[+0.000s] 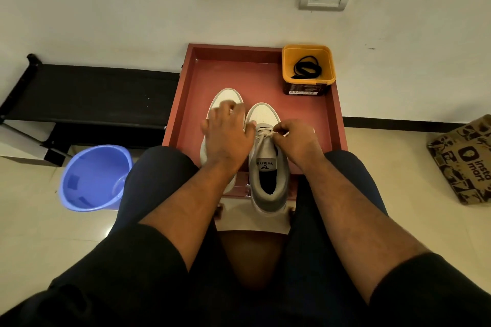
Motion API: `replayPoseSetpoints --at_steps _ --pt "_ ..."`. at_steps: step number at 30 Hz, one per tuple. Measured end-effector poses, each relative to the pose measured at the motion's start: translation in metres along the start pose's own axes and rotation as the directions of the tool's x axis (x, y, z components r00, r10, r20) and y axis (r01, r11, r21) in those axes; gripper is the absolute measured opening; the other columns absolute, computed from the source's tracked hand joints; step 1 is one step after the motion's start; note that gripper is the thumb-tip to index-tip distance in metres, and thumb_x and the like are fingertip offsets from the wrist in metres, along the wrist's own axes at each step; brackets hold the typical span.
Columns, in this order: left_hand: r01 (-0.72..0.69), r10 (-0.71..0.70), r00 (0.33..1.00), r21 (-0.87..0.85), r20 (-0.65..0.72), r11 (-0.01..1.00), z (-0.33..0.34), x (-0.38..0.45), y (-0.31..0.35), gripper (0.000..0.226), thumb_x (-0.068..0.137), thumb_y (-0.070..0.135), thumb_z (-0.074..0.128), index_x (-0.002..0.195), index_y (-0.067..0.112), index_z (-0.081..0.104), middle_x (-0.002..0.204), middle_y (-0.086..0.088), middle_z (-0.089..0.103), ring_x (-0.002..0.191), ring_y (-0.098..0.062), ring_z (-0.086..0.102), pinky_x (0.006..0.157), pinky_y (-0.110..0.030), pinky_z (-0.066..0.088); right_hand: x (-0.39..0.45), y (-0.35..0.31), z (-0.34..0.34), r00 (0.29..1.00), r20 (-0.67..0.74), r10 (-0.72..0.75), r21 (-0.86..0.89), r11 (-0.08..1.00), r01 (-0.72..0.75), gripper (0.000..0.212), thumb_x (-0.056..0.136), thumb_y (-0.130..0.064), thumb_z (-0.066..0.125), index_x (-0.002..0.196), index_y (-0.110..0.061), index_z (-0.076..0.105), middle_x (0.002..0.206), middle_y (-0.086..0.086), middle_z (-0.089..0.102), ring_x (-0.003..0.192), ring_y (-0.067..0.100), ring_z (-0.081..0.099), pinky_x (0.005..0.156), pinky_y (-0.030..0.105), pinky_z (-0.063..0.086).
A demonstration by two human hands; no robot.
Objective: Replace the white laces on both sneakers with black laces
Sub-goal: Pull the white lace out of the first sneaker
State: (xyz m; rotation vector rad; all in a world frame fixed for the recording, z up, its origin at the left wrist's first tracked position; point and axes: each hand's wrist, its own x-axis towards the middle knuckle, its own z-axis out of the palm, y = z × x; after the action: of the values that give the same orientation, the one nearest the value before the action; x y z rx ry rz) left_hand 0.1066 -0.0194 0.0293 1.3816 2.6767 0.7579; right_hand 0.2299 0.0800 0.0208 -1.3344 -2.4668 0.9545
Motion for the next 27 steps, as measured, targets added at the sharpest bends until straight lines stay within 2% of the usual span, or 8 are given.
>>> replayPoseSetpoints --at_steps 5,12,15,18,20,23,25,27 --pt "0.099 -0.033 0.938 -0.175 0.344 0.980 0.018 -0.008 0.004 0.027 0.091 0.032 0.058 0.109 0.016 0.069 0.101 -0.005 0.069 0.091 -0.021 0.063 0.080 -0.037 0.053 0.004 -0.004 0.014 0.992 0.052 -0.112 -0.144 0.982 0.118 0.024 0.087 -0.012 0.058 0.106 -0.013 0.073 0.108 0.009 0.063 0.101 0.027 0.060 0.081 0.032 0.047" --pt "0.206 -0.086 0.913 -0.269 0.399 0.941 0.022 0.001 -0.004 0.022 0.094 0.017 0.054 0.097 0.008 0.074 0.084 -0.011 0.070 0.082 -0.031 0.066 0.069 -0.033 0.051 0.006 -0.008 0.022 0.991 -0.042 -0.129 -0.255 0.960 0.114 0.018 0.089 -0.009 0.056 0.099 -0.011 0.071 0.104 0.009 0.060 0.099 0.026 0.055 0.081 0.041 0.050" --pt "0.292 -0.135 0.893 -0.326 0.429 0.899 0.026 0.002 -0.005 0.029 0.094 0.013 0.050 0.116 0.010 0.069 0.100 -0.016 0.071 0.089 -0.037 0.067 0.080 -0.042 0.057 0.008 -0.003 0.022 0.987 -0.154 0.043 0.073 0.997 -0.032 0.009 0.082 -0.007 0.061 0.083 -0.009 0.069 0.090 0.003 0.065 0.087 0.020 0.058 0.076 0.037 0.051" --pt "0.325 -0.151 0.884 -0.347 0.443 0.880 0.029 0.002 -0.006 0.029 0.094 0.015 0.051 0.117 0.011 0.069 0.094 -0.019 0.071 0.086 -0.043 0.066 0.079 -0.047 0.057 0.016 0.006 0.022 0.925 -0.082 0.372 0.480 0.828 -0.290 0.014 0.073 -0.001 0.066 0.075 -0.015 0.067 0.079 0.003 0.068 0.083 0.025 0.067 0.074 0.041 0.058" --pt "0.339 -0.158 0.884 -0.369 0.441 0.865 0.030 0.001 -0.006 0.028 0.095 0.015 0.051 0.116 0.011 0.069 0.093 -0.018 0.071 0.085 -0.043 0.066 0.077 -0.046 0.058 0.021 0.011 0.023 0.913 -0.039 0.407 0.533 0.781 -0.325 0.021 0.070 -0.002 0.068 0.082 -0.019 0.068 0.087 0.005 0.069 0.088 0.027 0.068 0.077 0.043 0.058" --pt "0.346 -0.158 0.880 -0.376 0.449 0.860 0.031 0.001 -0.005 0.026 0.096 0.017 0.051 0.112 0.012 0.071 0.088 -0.016 0.070 0.081 -0.039 0.066 0.073 -0.042 0.058 0.019 0.009 0.022 0.992 -0.074 0.100 0.215 0.973 -0.082 0.027 0.074 -0.011 0.069 0.100 -0.020 0.072 0.106 0.002 0.066 0.105 0.020 0.059 0.091 0.033 0.048" --pt "0.333 -0.147 0.881 -0.371 0.449 0.867 0.032 0.002 -0.004 0.025 0.095 0.015 0.050 0.108 0.012 0.072 0.084 -0.015 0.070 0.078 -0.038 0.066 0.071 -0.043 0.058 0.017 0.008 0.025 0.996 -0.027 -0.080 -0.078 0.994 0.077 0.018 0.081 -0.019 0.069 0.098 -0.020 0.075 0.110 0.002 0.062 0.108 0.021 0.052 0.091 0.034 0.044" --pt "0.325 -0.141 0.885 -0.370 0.444 0.870 0.031 0.002 -0.003 0.026 0.095 0.015 0.050 0.109 0.011 0.072 0.088 -0.016 0.070 0.080 -0.038 0.066 0.074 -0.044 0.058 0.014 0.004 0.025 0.995 -0.038 -0.090 -0.160 0.984 0.083 0.011 0.085 -0.022 0.067 0.092 -0.019 0.075 0.107 0.000 0.060 0.105 0.019 0.051 0.085 0.034 0.043"
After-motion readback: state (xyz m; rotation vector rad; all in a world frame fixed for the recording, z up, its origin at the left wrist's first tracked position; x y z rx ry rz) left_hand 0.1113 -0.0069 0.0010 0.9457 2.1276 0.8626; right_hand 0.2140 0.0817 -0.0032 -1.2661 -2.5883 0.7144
